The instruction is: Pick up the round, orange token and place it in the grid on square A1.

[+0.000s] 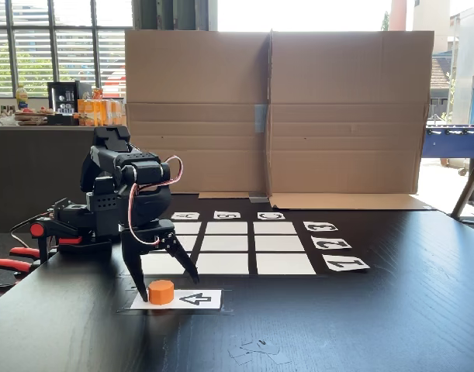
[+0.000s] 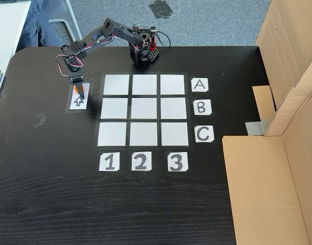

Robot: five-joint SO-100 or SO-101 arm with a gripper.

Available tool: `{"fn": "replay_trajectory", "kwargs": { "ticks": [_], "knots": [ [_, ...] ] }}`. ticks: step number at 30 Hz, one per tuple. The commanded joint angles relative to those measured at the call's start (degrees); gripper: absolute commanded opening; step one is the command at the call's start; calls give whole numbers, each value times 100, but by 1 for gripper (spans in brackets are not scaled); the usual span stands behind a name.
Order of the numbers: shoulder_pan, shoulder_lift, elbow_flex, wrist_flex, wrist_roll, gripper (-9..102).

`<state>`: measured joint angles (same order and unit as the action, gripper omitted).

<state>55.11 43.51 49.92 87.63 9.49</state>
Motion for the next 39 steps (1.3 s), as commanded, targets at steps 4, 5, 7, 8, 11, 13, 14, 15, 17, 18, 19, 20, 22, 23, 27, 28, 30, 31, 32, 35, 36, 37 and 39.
{"fn": "replay_trajectory", "kwargs": {
  "ticks": [4, 5, 7, 8, 11, 13, 14, 15, 17, 18, 19, 20, 22, 23, 27, 28, 30, 31, 32, 35, 36, 37, 39],
  "knots": [
    [-26, 44, -70, 44, -18, 36],
    [-26, 35, -70, 35, -18, 35],
    [-26, 35, -88, 35, -9, 34],
    [-26, 26, -105, 26, 0, 33],
    [-35, 18, -123, 0, 0, 28],
    [-35, 18, -132, 0, 0, 25],
    [-35, 9, -132, 0, 0, 24],
    [-44, 9, -132, 0, 0, 23],
    [-44, 0, -132, -9, 0, 20],
    [-44, 0, -132, -18, 9, 20],
    [-44, 0, -141, -18, 18, 19],
    [-44, 0, -141, -18, 18, 19],
    [-44, -9, -141, -18, 18, 19],
    [-53, -18, -141, -18, 18, 20],
    [-53, -18, -141, -18, 26, 26],
    [-53, -18, -141, -26, 26, 27],
    [-53, -18, -149, -26, 26, 29],
    [-53, -9, -149, -26, 26, 29],
    [-53, -9, -167, -26, 26, 29],
    [-53, -18, -211, -26, 18, 27],
    [-53, -18, -211, -26, 9, 26],
    [-53, -18, -220, -26, 0, 24],
    [-53, -18, -220, -26, 0, 21]
  ]
}}
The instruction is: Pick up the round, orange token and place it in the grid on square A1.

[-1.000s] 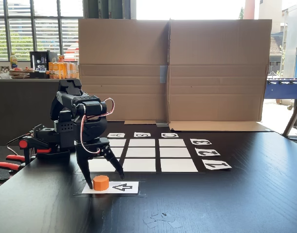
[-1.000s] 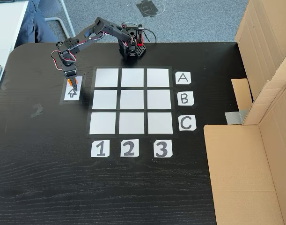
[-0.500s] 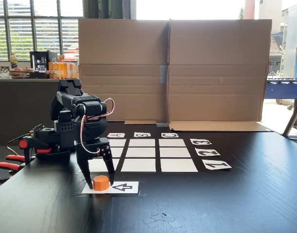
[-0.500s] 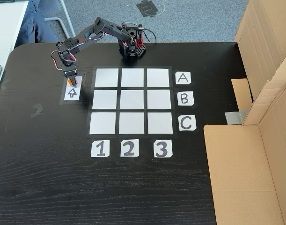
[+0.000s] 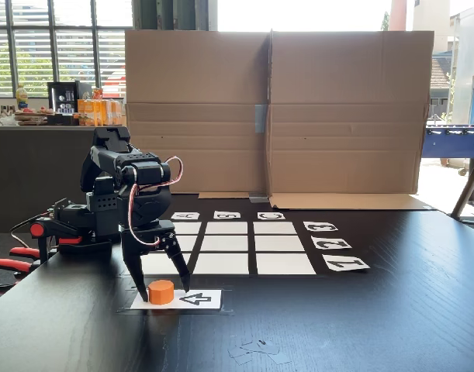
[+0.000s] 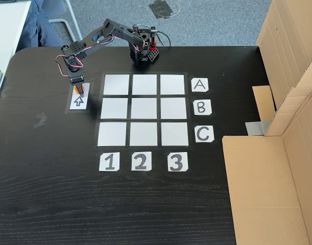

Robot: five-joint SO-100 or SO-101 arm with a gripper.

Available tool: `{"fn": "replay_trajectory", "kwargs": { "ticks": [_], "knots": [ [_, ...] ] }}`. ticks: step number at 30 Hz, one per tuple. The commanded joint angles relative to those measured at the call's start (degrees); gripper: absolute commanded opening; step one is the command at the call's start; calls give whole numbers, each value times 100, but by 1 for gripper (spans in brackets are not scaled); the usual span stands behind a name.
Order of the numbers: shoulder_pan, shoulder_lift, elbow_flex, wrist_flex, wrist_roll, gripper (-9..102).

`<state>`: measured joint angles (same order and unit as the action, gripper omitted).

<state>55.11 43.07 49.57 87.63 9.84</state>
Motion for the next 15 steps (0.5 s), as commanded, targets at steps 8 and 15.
{"fn": "replay_trajectory", "kwargs": {
  "ticks": [8, 15],
  "knots": [
    [-53, 26, -220, -26, -18, 13],
    [-18, 79, -220, -9, -9, 8]
  ]
}}
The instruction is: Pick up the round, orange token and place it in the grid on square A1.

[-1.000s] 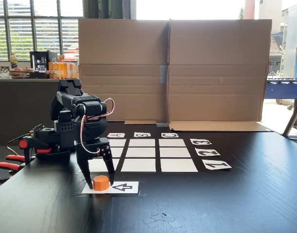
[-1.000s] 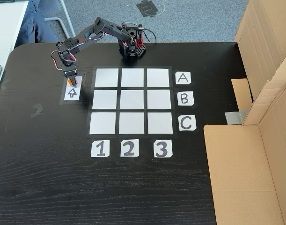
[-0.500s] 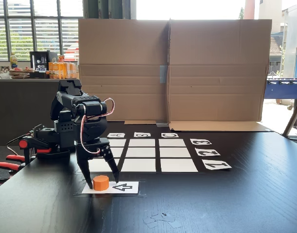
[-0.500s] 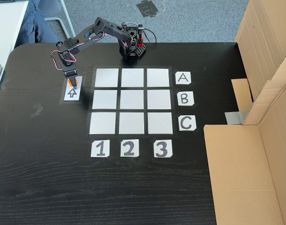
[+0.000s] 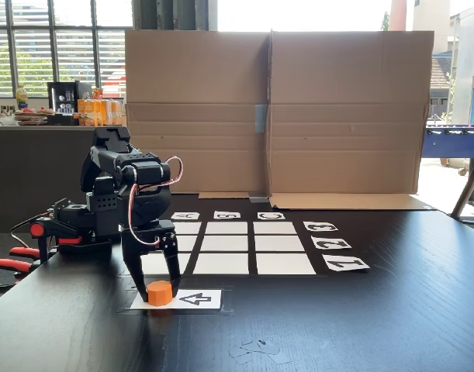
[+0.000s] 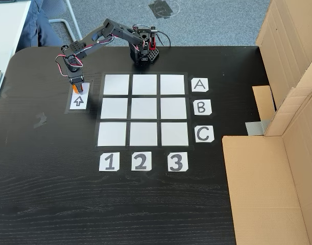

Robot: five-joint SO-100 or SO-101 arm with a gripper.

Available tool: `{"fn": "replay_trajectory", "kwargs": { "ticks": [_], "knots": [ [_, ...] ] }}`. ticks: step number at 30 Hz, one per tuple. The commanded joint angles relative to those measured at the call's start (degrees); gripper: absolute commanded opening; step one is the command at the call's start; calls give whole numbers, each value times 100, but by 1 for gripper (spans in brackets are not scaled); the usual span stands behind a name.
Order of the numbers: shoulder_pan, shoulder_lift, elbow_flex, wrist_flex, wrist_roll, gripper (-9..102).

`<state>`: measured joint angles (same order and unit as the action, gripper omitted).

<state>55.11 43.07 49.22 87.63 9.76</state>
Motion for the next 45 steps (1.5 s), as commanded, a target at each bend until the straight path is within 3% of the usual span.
{"fn": "replay_trajectory", "kwargs": {
  "ticks": [1, 10, 19, 33, 45],
  "knots": [
    [-18, 114, -185, 0, 0, 8],
    [105, 861, -114, 79, 35, 8],
    [299, 2777, 888, 114, 0, 8],
    [237, 6618, 4096, 123, -35, 8],
    [-202, 8596, 7242, 62, -466, 7]
  ]
}}
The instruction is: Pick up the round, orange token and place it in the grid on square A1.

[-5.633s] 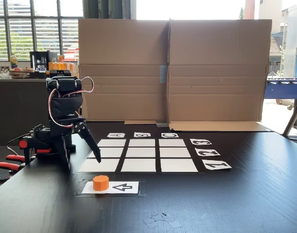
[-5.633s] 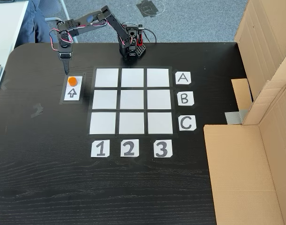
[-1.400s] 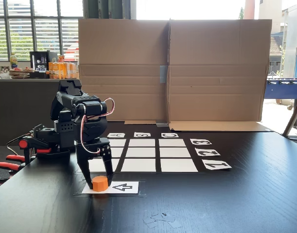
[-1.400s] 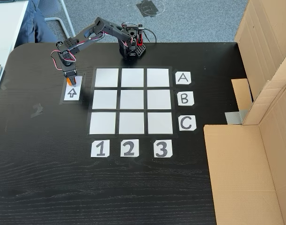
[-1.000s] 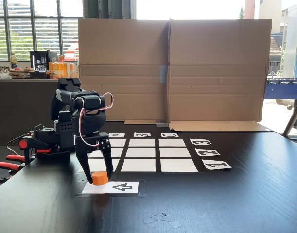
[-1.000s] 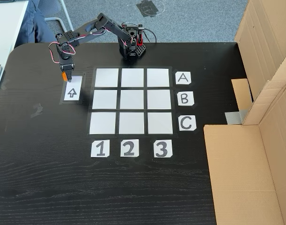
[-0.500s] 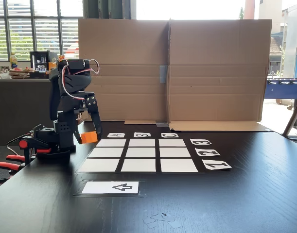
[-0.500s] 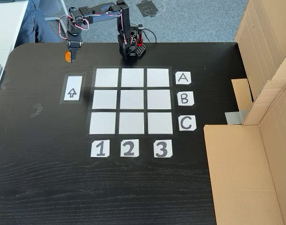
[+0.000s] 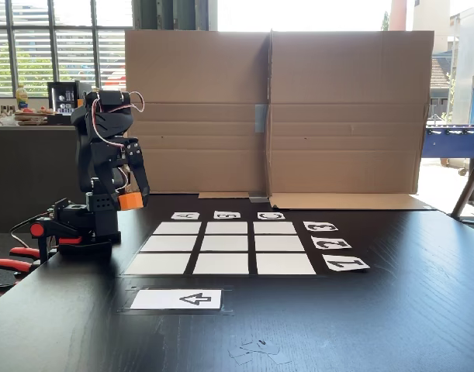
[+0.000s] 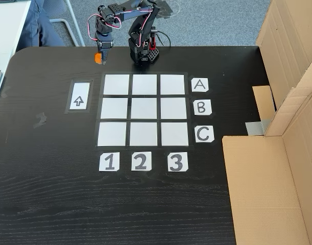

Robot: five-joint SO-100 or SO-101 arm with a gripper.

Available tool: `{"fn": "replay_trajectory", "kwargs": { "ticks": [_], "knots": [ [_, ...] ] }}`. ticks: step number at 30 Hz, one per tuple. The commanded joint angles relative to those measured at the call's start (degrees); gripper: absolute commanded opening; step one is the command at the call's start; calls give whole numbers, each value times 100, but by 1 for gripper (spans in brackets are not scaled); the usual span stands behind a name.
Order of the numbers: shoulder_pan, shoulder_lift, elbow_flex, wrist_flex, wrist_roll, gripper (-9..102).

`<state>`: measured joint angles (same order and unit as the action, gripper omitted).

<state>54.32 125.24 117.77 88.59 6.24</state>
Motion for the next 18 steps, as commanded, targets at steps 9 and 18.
{"fn": "replay_trajectory", "kwargs": {
  "ticks": [9, 18],
  "knots": [
    [-536, 527, 1573, -360, -290, 8],
    [-677, -765, 1723, -1485, -299, 8]
  ]
}}
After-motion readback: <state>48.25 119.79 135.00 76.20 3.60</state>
